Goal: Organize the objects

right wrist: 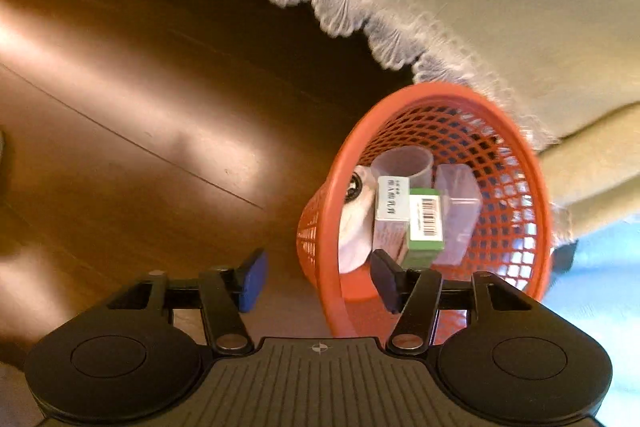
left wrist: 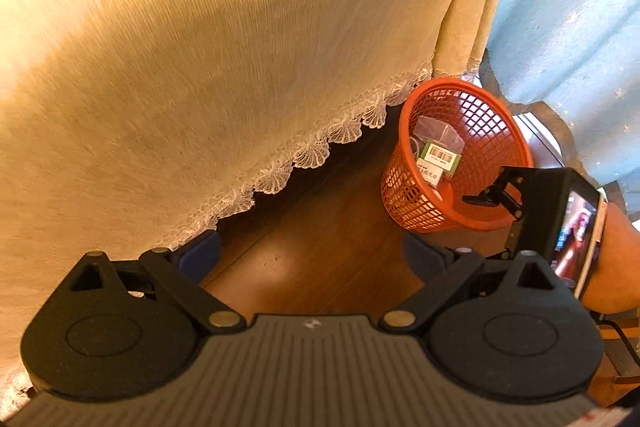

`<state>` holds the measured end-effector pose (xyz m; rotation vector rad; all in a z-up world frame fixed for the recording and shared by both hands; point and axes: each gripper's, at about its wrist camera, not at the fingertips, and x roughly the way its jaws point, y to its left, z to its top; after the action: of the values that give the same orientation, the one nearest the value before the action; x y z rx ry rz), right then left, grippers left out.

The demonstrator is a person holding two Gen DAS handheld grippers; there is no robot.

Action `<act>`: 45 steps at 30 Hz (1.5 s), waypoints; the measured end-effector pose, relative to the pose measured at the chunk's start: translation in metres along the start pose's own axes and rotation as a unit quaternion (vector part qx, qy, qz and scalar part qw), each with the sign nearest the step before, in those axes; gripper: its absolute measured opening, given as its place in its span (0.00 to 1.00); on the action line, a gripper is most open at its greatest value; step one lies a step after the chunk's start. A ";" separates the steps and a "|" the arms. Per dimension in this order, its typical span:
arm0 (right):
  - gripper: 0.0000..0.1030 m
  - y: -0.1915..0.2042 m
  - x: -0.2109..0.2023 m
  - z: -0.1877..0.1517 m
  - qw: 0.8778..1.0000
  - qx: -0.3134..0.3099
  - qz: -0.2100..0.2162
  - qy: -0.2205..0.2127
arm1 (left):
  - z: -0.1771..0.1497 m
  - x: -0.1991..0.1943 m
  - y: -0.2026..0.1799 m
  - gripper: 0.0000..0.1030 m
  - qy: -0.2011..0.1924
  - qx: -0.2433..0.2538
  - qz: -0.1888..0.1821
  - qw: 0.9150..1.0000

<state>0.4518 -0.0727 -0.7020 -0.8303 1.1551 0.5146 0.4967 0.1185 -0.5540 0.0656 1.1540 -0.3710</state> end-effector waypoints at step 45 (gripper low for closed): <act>0.60 -0.029 -0.675 0.073 0.862 0.489 -0.025 -0.127 | 0.060 -0.530 -0.032 0.99 -0.096 0.012 0.023 0.995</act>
<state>0.2852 0.0043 -0.0481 0.0983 0.9668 -0.0538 0.3535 0.2079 -0.0471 0.0751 0.9577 -0.3433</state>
